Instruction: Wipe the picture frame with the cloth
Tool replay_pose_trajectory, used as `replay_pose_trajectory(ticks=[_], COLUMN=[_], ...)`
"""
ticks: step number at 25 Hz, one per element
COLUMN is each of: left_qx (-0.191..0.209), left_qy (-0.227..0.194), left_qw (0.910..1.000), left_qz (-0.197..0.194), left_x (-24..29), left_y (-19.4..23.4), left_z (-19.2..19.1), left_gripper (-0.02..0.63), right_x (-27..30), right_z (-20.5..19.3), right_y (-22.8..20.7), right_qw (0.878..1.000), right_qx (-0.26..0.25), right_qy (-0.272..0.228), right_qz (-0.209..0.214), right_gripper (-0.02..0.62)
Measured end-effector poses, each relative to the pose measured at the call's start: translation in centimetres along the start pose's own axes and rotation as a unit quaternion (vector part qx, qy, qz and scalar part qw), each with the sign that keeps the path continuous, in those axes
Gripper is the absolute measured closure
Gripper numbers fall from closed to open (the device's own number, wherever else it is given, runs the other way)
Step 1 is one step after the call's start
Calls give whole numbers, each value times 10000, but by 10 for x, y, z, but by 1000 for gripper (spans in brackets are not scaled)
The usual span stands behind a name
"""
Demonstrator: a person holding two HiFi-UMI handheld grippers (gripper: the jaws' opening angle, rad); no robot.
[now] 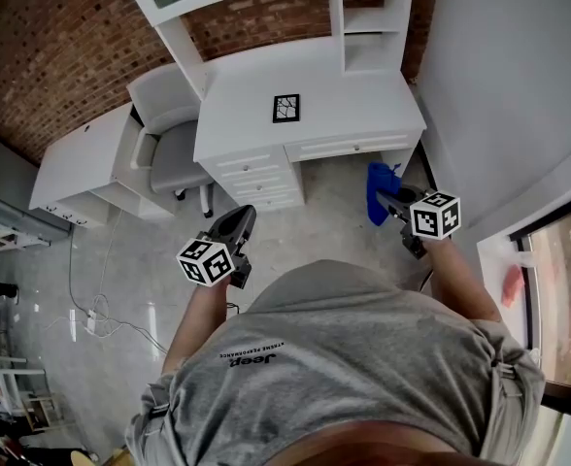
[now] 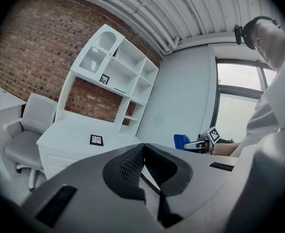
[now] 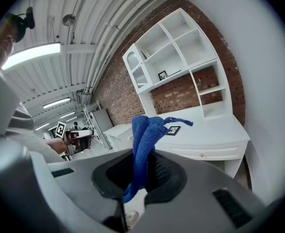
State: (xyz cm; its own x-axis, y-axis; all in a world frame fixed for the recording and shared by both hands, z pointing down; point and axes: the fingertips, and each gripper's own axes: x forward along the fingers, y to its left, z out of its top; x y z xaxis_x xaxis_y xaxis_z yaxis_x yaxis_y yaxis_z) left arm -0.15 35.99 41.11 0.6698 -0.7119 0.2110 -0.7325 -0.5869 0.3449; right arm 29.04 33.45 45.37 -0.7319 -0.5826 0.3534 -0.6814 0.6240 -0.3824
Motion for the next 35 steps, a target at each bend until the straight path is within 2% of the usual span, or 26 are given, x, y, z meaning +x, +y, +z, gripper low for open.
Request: replay_pose_trajectory(ticks=[8, 14, 22, 28, 35], left_qx=[-100, -97, 1, -95, -184], left_qy=[-36, -62, 50, 125, 159], left_qw=[9999, 9990, 9963, 9949, 9945], left_qz=[-111, -443, -856, -1000, -1020], left_x=[2, 11, 17, 19, 26], left_y=[44, 114, 217, 283, 331], left_z=[8, 29, 82, 101, 107], left_gripper=[588, 588, 588, 587, 588], right_x=[36, 91, 182, 238, 274], right_z=[11, 36, 84, 109, 126], right_y=[1, 7, 26, 31, 18], right_qw=[9998, 9986, 9956, 9929, 9906], right_qx=[-15, -69, 99, 182, 233], right_qy=[87, 47, -117, -93, 18], right_qz=[-153, -513, -925, -1168, -1349], right_gripper=[545, 545, 545, 545, 545])
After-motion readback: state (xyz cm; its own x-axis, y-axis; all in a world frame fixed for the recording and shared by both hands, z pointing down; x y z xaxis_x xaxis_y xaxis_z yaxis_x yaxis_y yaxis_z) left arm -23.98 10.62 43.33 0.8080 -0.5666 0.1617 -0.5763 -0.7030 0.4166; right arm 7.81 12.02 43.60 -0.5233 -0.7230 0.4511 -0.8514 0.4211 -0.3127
